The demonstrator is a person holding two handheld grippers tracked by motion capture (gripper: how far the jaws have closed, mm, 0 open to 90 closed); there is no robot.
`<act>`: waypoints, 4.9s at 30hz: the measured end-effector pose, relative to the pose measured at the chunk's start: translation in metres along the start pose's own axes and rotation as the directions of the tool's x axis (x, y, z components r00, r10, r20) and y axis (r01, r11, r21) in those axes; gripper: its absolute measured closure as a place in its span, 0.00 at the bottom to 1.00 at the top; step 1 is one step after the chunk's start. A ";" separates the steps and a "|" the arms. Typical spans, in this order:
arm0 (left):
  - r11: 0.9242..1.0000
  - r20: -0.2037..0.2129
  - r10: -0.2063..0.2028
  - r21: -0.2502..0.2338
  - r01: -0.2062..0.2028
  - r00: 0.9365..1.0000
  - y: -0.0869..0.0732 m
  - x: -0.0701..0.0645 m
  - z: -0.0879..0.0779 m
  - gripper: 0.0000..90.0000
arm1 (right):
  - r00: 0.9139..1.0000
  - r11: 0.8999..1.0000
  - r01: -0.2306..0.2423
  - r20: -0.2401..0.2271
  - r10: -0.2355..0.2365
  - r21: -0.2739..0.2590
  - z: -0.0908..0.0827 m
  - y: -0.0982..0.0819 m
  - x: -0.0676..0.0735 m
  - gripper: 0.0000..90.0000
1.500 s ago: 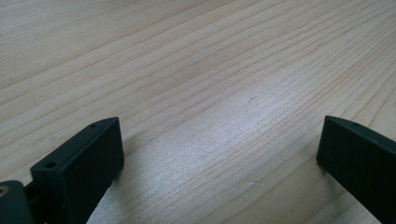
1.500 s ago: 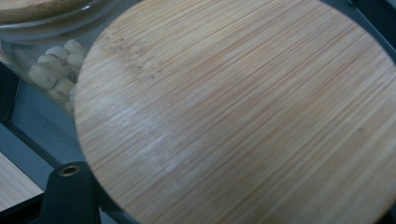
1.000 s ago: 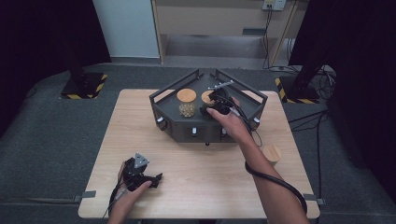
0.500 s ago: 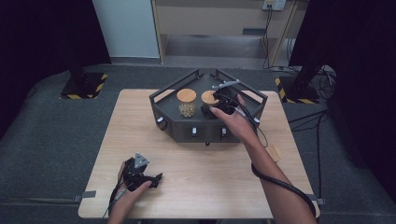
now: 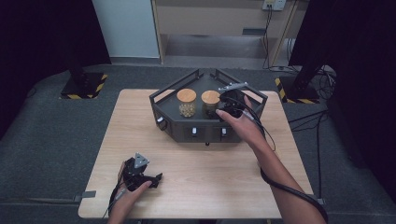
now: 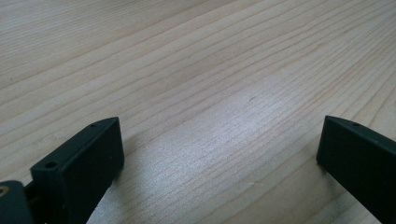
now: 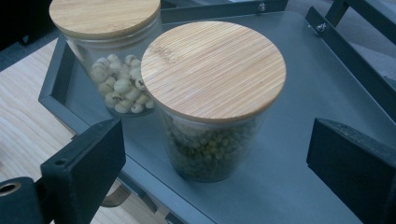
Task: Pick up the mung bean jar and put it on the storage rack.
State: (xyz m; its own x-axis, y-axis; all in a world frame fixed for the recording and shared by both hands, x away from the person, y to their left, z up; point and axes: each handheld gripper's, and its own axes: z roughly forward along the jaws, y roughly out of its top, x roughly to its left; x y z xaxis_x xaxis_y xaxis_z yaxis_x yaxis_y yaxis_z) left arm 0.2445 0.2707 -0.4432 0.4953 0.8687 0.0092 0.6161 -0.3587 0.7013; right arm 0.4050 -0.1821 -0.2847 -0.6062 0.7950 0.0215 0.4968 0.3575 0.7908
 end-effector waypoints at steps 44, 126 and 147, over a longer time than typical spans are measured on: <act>1.000 0.000 0.000 0.000 0.000 1.000 0.000 0.000 0.000 0.00 | 0.999 1.000 0.027 -0.020 -0.027 -0.012 -0.051 -0.036 -0.017 0.05; 1.000 0.000 0.000 0.000 0.000 1.000 0.000 0.000 0.000 0.00 | 0.997 0.998 -0.032 0.072 0.029 0.046 -0.122 -0.140 -0.063 0.04; 1.000 0.000 0.000 0.000 0.000 1.000 0.000 0.000 0.000 0.00 | 0.995 0.998 -0.046 0.094 0.042 0.043 -0.128 -0.160 -0.064 0.04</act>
State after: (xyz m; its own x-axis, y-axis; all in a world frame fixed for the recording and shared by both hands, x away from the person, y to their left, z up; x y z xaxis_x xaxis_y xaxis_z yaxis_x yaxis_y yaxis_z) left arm 0.2445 0.2706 -0.4432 0.4950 0.8688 0.0095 0.6161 -0.3587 0.7013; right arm 0.2850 -0.3524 -0.3341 -0.5237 0.8519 -0.0030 0.5503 0.3410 0.7622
